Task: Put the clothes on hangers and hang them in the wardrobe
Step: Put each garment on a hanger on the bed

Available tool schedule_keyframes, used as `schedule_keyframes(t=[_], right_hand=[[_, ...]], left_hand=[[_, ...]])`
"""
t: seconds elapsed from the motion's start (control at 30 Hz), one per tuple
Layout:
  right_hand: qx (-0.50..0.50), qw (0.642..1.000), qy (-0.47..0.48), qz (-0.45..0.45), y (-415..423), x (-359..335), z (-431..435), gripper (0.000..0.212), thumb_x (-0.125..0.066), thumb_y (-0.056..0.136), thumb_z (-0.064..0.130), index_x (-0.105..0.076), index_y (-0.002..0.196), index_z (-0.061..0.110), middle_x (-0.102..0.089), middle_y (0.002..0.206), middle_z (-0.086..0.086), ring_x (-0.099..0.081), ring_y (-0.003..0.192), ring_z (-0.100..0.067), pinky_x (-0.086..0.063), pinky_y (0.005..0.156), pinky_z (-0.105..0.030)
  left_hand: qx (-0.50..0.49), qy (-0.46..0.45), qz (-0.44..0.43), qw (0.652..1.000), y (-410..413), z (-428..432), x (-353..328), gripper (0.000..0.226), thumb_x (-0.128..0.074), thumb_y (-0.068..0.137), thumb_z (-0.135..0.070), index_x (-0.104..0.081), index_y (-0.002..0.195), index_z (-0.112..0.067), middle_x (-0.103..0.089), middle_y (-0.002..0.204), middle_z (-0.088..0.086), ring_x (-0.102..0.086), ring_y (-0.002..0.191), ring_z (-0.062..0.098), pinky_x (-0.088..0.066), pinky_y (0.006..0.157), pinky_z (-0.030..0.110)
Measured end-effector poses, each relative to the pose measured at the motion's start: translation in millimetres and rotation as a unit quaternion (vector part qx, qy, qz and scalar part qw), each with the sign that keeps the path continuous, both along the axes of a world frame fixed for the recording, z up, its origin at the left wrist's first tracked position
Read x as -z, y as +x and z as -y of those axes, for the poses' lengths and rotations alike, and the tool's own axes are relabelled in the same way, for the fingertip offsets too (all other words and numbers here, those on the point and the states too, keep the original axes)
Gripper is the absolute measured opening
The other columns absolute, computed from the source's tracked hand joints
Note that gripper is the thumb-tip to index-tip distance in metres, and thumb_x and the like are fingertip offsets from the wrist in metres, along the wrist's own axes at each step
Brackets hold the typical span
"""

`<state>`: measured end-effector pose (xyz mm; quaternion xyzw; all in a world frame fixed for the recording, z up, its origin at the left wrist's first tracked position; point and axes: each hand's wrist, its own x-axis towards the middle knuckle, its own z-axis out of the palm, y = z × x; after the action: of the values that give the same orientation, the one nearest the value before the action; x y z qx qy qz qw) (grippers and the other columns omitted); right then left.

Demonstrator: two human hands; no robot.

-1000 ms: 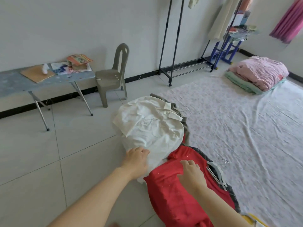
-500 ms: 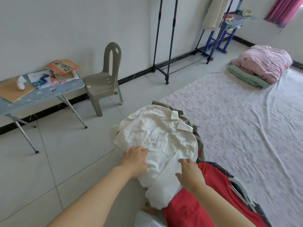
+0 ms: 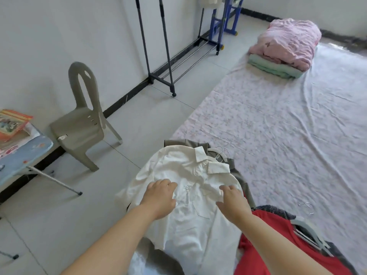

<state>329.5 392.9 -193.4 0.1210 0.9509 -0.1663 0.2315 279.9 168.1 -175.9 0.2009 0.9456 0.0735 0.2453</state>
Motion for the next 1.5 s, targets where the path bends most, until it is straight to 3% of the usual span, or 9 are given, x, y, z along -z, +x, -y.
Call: schedule_keyframes(t=[0.27,0.67,0.73,0.83,1.07,1.27,1.37,1.43,1.5], right_hand=[[0.143,0.989,0.032,0.021,-73.5,33.0,-7.7,0.041,-0.056,0.087,0.027,-0.048,0.125,0.015,-0.050,0.123,-0.006,-0.046,0.115,-0.024,-0.038,0.092,-0.030],[0.215,0.976,0.024,0.020,-178.5,163.8,-28.1,0.041,-0.047,0.093,0.024,-0.041,0.133,0.014,-0.042,0.132,-0.009,-0.041,0.120,-0.028,-0.034,0.096,-0.035],[0.214,0.975,0.051,0.022,-188.8,189.7,-35.1,0.034,-0.040,0.095,0.017,-0.045,0.129,0.016,-0.044,0.131,-0.008,-0.043,0.116,-0.028,-0.036,0.092,-0.035],[0.206,0.975,0.080,0.013,-199.9,221.7,-43.3,0.034,-0.037,0.092,0.011,-0.051,0.122,0.018,-0.049,0.125,-0.006,-0.046,0.113,-0.027,-0.037,0.090,-0.034],[0.245,0.962,0.112,-0.050,-197.8,251.5,-40.0,0.024,-0.045,0.094,0.029,-0.061,0.108,0.019,-0.061,0.113,-0.003,-0.050,0.110,-0.023,-0.031,0.099,-0.034],[0.234,0.964,0.061,-0.108,-175.2,227.6,-41.1,0.029,-0.057,0.088,0.031,-0.056,0.114,0.018,-0.061,0.113,0.001,-0.050,0.114,-0.015,-0.017,0.107,-0.031],[0.211,0.950,0.059,-0.224,-161.4,197.3,-31.5,0.018,-0.068,0.078,0.015,-0.065,0.093,0.007,-0.067,0.088,-0.007,-0.063,0.089,-0.024,-0.028,0.100,-0.032],[0.192,0.930,0.072,-0.307,-149.1,171.7,-26.4,0.017,-0.077,0.064,0.004,-0.066,0.077,0.006,-0.065,0.069,-0.006,-0.064,0.067,-0.025,-0.035,0.086,-0.033],[0.171,0.923,0.066,-0.338,-134.3,143.7,-20.7,0.025,-0.084,0.055,0.000,-0.066,0.071,0.009,-0.063,0.064,-0.001,-0.063,0.061,-0.021,-0.036,0.082,-0.032]], left_hand=[[0.154,0.003,0.031,0.988,-110.2,-15.4,47.0,0.048,-0.042,0.091,-0.031,-0.034,0.137,-0.021,-0.039,0.136,-0.001,-0.033,0.128,0.019,-0.019,0.107,0.033],[0.204,0.044,-0.010,0.978,-185.6,-28.6,140.6,0.051,-0.045,0.090,-0.036,-0.032,0.139,-0.026,-0.038,0.134,-0.008,-0.033,0.127,0.010,-0.020,0.105,0.027],[0.222,0.067,-0.025,0.972,-185.1,-28.3,151.8,0.054,-0.067,0.075,-0.039,-0.053,0.124,-0.023,-0.054,0.117,-0.007,-0.052,0.110,0.010,-0.037,0.096,0.028],[0.225,0.099,-0.060,0.967,-187.8,-30.6,170.8,0.057,-0.089,0.034,-0.036,-0.071,0.087,-0.024,-0.064,0.080,-0.012,-0.065,0.071,0.007,-0.053,0.064,0.023],[0.171,0.100,-0.010,0.980,-186.3,-32.5,196.3,0.046,-0.067,0.079,-0.020,-0.057,0.123,-0.011,-0.058,0.117,0.004,-0.054,0.113,0.021,-0.035,0.099,0.040],[0.184,0.118,-0.058,0.974,-181.7,-36.3,173.2,0.053,-0.089,0.044,-0.015,-0.071,0.093,-0.011,-0.068,0.086,0.002,-0.068,0.076,0.022,-0.054,0.067,0.038],[0.176,0.128,-0.091,0.972,-181.3,-38.8,153.7,0.056,-0.091,0.040,-0.016,-0.071,0.092,-0.011,-0.068,0.085,0.002,-0.068,0.074,0.020,-0.054,0.063,0.036],[0.166,0.134,-0.090,0.973,-178.6,-43.2,134.9,0.057,-0.087,0.052,-0.016,-0.067,0.105,-0.010,-0.066,0.097,0.003,-0.067,0.087,0.021,-0.052,0.075,0.038],[0.147,0.127,-0.065,0.979,-174.2,-47.8,116.9,0.056,-0.066,0.080,-0.026,-0.046,0.132,-0.017,-0.051,0.127,-0.002,-0.050,0.117,0.016,-0.036,0.099,0.033]])
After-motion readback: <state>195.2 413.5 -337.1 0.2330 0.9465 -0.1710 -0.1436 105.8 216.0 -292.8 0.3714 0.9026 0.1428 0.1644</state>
